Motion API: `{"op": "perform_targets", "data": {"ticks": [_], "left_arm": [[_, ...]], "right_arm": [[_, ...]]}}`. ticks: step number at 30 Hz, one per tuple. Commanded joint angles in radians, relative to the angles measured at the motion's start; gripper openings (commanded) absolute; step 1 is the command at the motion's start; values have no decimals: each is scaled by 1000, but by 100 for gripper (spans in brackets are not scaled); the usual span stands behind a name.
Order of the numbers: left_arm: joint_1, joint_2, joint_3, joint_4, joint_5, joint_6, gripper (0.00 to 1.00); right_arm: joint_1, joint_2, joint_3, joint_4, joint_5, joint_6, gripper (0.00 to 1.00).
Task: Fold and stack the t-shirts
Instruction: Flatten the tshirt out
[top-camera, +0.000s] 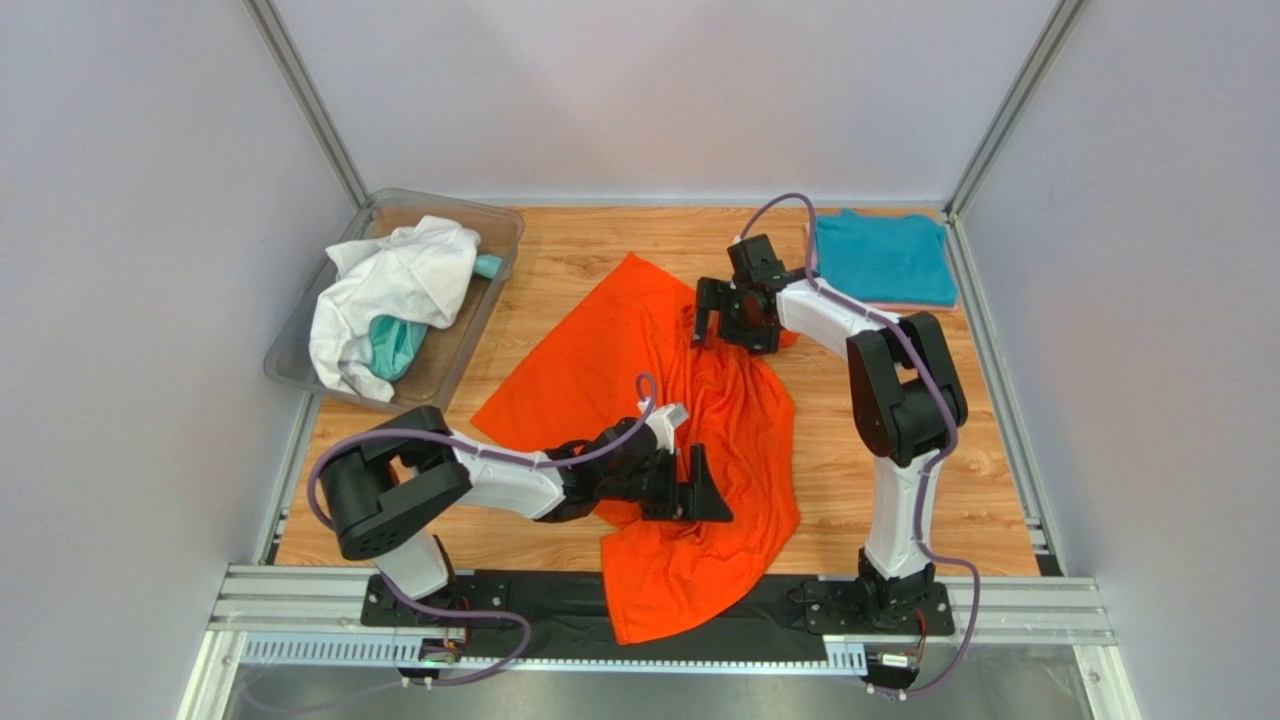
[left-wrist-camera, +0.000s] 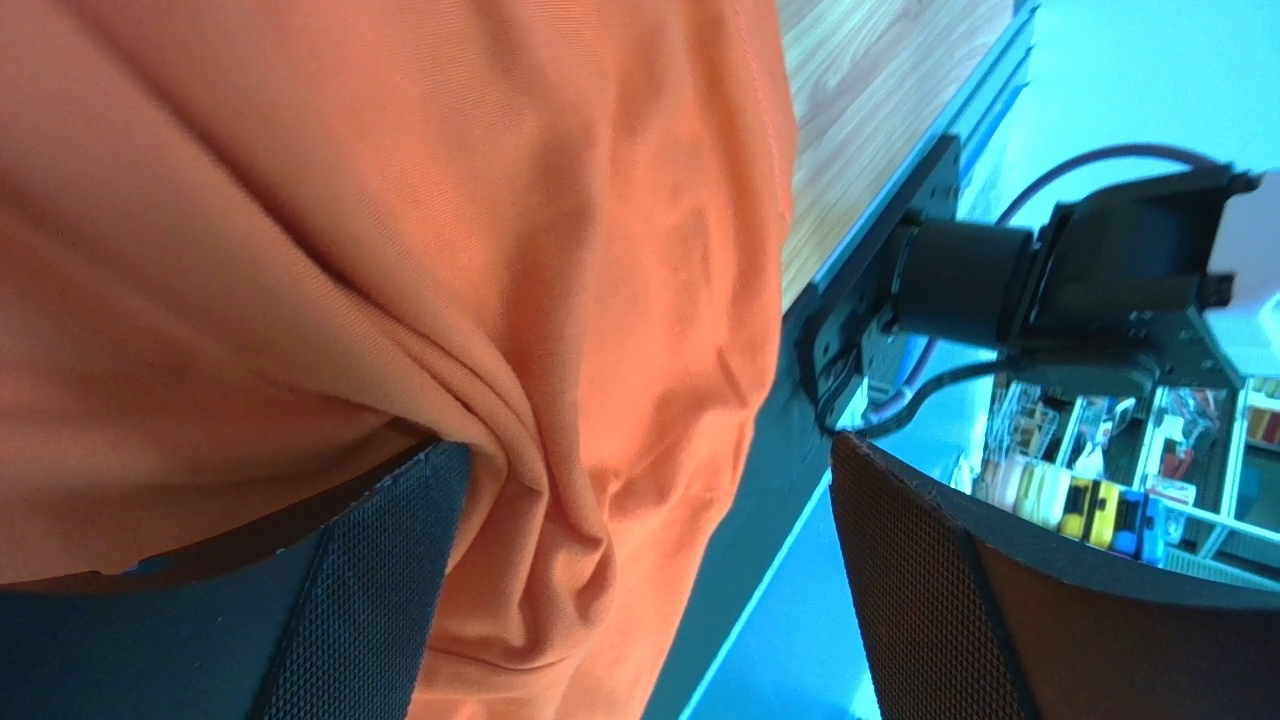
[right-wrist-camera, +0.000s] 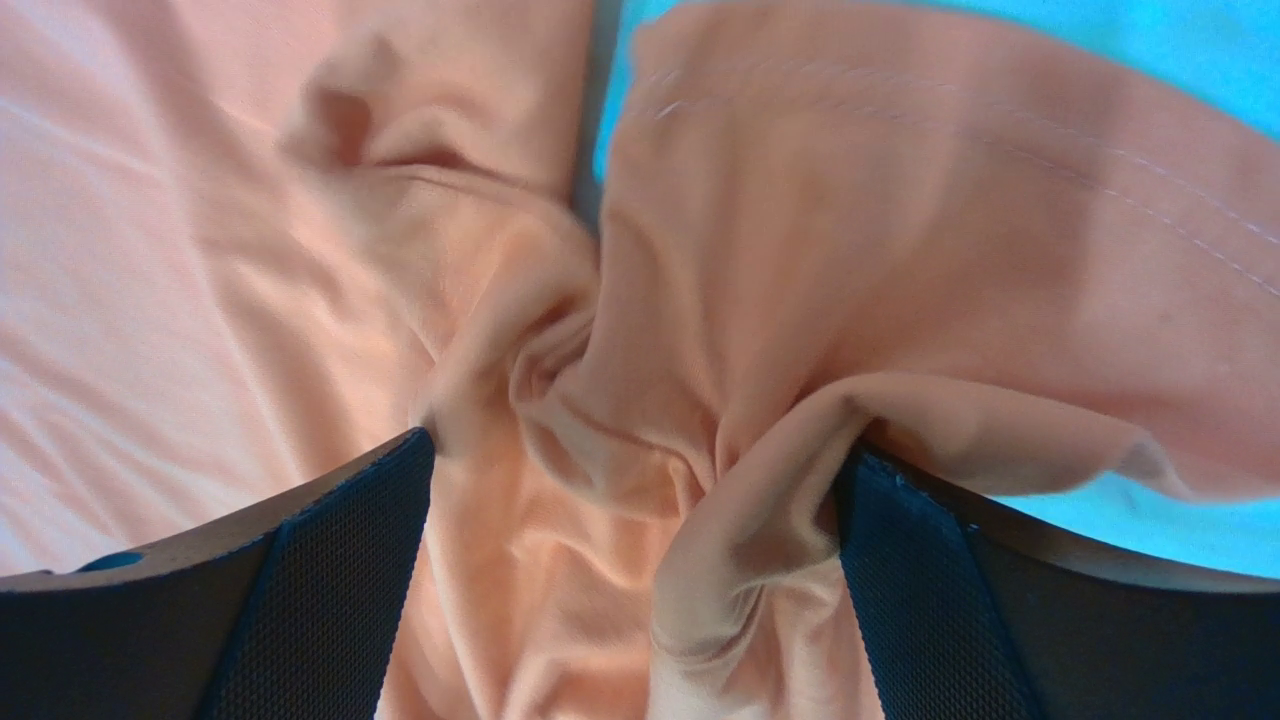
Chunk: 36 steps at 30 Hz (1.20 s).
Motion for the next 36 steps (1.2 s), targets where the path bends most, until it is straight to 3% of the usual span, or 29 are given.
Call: {"op": "perform_targets", "data": {"ticks": [1,6,8,9,13,14,16,19,22,27,29,36], "left_arm": [[-4,52,75,121,-27,18,95],[-2,-78,78,17,-99,78,96],[-2,-210,78,-171,-203,127,98],[-2,-259,78,-332,-249,141,99],[1,-520,73,-709,-504,165,100],[19,-613,69,-773,-609,161,100],[89,-733,38,-880,-688,182,100],[251,-795,-5,-890,-595,248,100],[352,-771,-23,-827,-486,291,100],[525,-555,-34,-642,-357,305,100],[576,-460,-23,-606,-296,313,100],[628,-266,23,-574,-240,354,96]], "right_arm": [[-3,59,120,-78,-39,-56,100],[-3,-55,105,-184,78,-88,100],[-6,-111,66,-207,153,-72,100],[-8,-176,-4,-221,174,-55,100],[-5,-370,-243,-213,219,32,100],[-6,-411,-289,-212,219,51,100],[4,-535,-428,-204,193,109,100],[81,-683,-539,-183,141,178,100],[237,-750,-609,-173,124,235,100],[424,-766,-687,-166,145,416,100],[466,-748,-702,-154,147,444,100],[439,-666,-725,-117,184,470,100]]}}
